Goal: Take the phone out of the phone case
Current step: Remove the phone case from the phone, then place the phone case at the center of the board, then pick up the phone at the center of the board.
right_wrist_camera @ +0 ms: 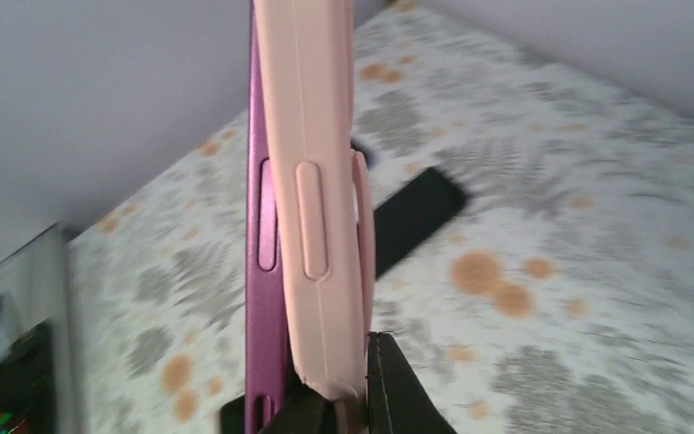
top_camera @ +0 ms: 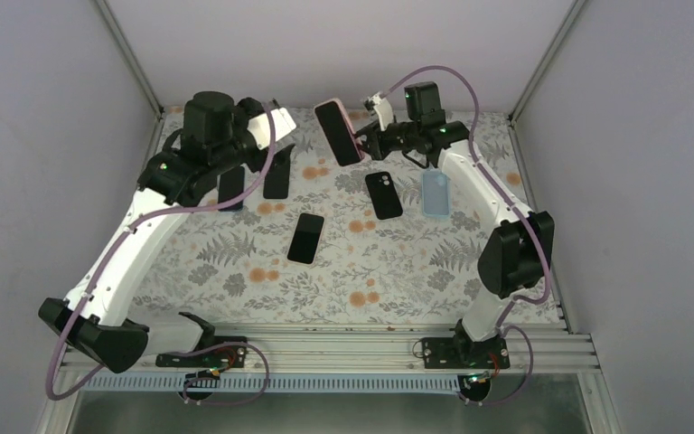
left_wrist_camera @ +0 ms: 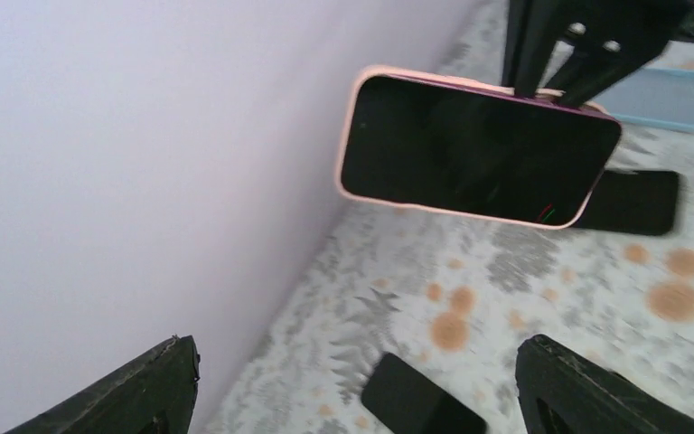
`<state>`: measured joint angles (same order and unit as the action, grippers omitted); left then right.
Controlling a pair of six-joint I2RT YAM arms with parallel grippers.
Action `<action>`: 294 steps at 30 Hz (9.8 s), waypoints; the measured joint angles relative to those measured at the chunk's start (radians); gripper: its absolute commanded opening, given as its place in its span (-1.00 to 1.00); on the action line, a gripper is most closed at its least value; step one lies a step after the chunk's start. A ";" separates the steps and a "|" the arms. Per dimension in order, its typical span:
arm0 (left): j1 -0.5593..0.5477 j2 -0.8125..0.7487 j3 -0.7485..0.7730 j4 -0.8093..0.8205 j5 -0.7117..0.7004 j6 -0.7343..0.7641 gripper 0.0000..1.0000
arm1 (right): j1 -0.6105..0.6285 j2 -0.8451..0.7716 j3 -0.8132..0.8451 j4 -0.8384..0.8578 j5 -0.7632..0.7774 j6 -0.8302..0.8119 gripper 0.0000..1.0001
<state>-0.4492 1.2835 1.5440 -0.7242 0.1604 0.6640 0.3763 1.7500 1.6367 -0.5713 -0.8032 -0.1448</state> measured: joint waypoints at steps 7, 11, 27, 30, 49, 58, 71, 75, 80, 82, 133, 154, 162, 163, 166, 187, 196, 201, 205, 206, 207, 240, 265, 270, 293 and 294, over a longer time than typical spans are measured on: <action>-0.220 0.048 -0.204 0.367 -0.282 -0.065 0.67 | 0.053 0.065 0.146 0.057 0.430 0.131 -0.93; -0.268 0.158 -0.238 0.486 -0.305 -0.134 0.70 | 0.075 0.123 0.266 0.060 0.552 0.167 -0.93; -0.261 0.338 -0.183 0.761 -0.433 -0.336 0.68 | 0.081 0.171 0.351 0.059 0.613 0.262 -0.93; -0.257 0.355 -0.170 0.790 -0.460 -0.352 0.69 | 0.080 0.171 0.351 0.059 0.610 0.267 -0.93; -0.259 0.449 -0.134 0.923 -0.656 -0.383 0.71 | 0.087 0.165 0.328 0.092 0.570 0.296 -0.93; -0.291 0.518 -0.145 1.124 -0.842 -0.270 0.39 | 0.060 0.129 0.211 0.238 0.438 0.322 -0.93; -0.319 0.547 -0.149 1.202 -0.814 -0.264 -0.78 | 0.012 0.051 0.063 0.367 0.281 0.333 -0.94; -0.316 0.535 -0.134 1.162 -0.791 -0.303 -0.95 | 0.008 0.024 0.047 0.358 0.283 0.333 -0.94; -0.307 0.509 -0.134 1.075 -0.721 -0.324 -0.95 | 0.006 0.016 0.048 0.297 0.308 0.320 -0.94; -0.296 0.489 -0.140 1.025 -0.666 -0.334 -0.95 | 0.000 0.016 0.055 0.260 0.322 0.307 -0.93; -0.253 0.676 -0.278 0.456 -0.501 0.108 1.00 | -0.030 -0.164 -0.523 -0.526 0.572 -0.371 1.00; 0.147 0.012 -0.294 0.097 -0.217 -0.124 1.00 | 0.373 0.026 -0.217 -0.257 0.712 -0.306 1.00; 0.395 -0.071 -0.417 0.157 -0.308 -0.192 1.00 | 0.566 0.296 -0.045 -0.083 0.833 -0.311 1.00; 0.402 -0.089 -0.417 0.168 -0.307 -0.200 1.00 | 0.584 0.337 0.001 -0.077 0.849 -0.311 1.00; 0.410 -0.114 -0.417 0.188 -0.304 -0.211 1.00 | 0.617 0.423 0.090 -0.048 0.880 -0.311 1.00; 0.433 -0.112 -0.425 0.213 -0.293 -0.233 1.00 | 0.639 0.367 -0.122 0.088 1.009 -0.356 1.00; 0.437 -0.108 -0.424 0.206 -0.279 -0.238 1.00 | 0.627 0.201 -0.358 0.094 1.088 -0.378 0.99; 0.441 -0.108 -0.424 0.206 -0.273 -0.239 1.00 | 0.604 0.190 -0.371 0.080 1.083 -0.361 1.00; 0.442 -0.108 -0.424 0.205 -0.263 -0.239 1.00 | 0.571 0.184 -0.373 0.052 1.057 -0.341 1.00; 0.442 -0.108 -0.424 0.204 -0.261 -0.239 1.00 | 0.560 0.183 -0.373 0.045 1.046 -0.335 1.00; 0.442 -0.108 -0.424 0.202 -0.259 -0.239 1.00 | 0.547 0.182 -0.373 0.039 1.036 -0.331 1.00; 0.454 -0.077 -0.422 0.134 -0.171 -0.238 1.00 | 0.311 0.239 -0.317 -0.188 0.743 -0.321 0.90; 0.454 0.482 0.058 -0.502 0.612 -0.023 1.00 | 0.348 0.076 -0.333 -0.148 0.857 -0.295 0.08; 0.452 0.592 0.095 -0.587 0.716 -0.029 1.00 | 0.393 0.052 -0.239 -0.125 0.875 -0.295 0.08; 0.408 0.782 0.188 -0.623 0.878 -0.127 -0.12 | 0.461 0.252 0.065 -0.159 0.873 -0.308 0.05; 0.408 0.782 0.186 -0.618 0.878 -0.127 -0.15 | 0.461 0.252 0.068 -0.160 0.877 -0.310 0.05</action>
<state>-0.0410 2.0651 1.7298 -1.3422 1.0382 0.5373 0.8375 2.0022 1.7042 -0.7315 0.0734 -0.4545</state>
